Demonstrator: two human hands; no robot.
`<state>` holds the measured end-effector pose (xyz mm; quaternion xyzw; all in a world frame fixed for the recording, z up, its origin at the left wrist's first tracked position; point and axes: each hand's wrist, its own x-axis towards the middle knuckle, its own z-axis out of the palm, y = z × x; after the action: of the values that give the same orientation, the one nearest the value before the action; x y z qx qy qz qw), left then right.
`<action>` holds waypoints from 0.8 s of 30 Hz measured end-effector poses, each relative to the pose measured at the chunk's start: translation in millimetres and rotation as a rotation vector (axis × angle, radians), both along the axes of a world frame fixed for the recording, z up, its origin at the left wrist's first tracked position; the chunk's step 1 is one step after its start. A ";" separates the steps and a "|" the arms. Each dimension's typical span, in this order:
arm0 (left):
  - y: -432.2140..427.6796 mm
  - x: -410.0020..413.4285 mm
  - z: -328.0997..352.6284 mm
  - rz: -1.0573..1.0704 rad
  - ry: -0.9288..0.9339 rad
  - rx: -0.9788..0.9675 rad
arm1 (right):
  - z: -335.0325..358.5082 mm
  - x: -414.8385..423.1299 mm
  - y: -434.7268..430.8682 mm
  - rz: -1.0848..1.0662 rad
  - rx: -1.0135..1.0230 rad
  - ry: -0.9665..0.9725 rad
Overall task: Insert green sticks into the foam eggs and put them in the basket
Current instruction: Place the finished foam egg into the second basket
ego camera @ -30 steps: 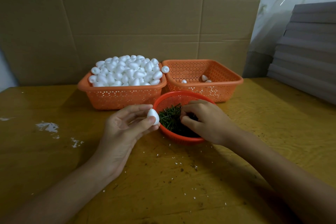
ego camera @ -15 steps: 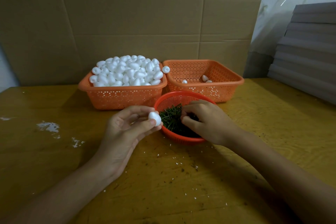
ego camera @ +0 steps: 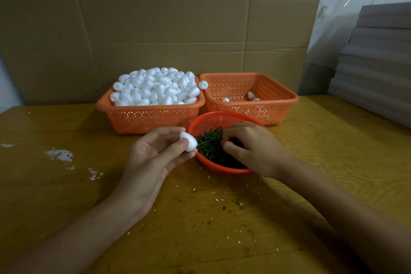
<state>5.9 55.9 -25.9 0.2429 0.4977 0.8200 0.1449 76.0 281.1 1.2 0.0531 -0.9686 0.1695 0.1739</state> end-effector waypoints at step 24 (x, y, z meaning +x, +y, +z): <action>-0.7 -4.2 -2.6 -0.021 -0.050 0.041 | 1.6 8.4 -22.5 0.231 0.235 0.235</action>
<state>1.7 55.2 -28.5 0.2305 0.4745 0.8342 0.1607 84.3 258.7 2.8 0.2031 -0.9422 0.0670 0.2580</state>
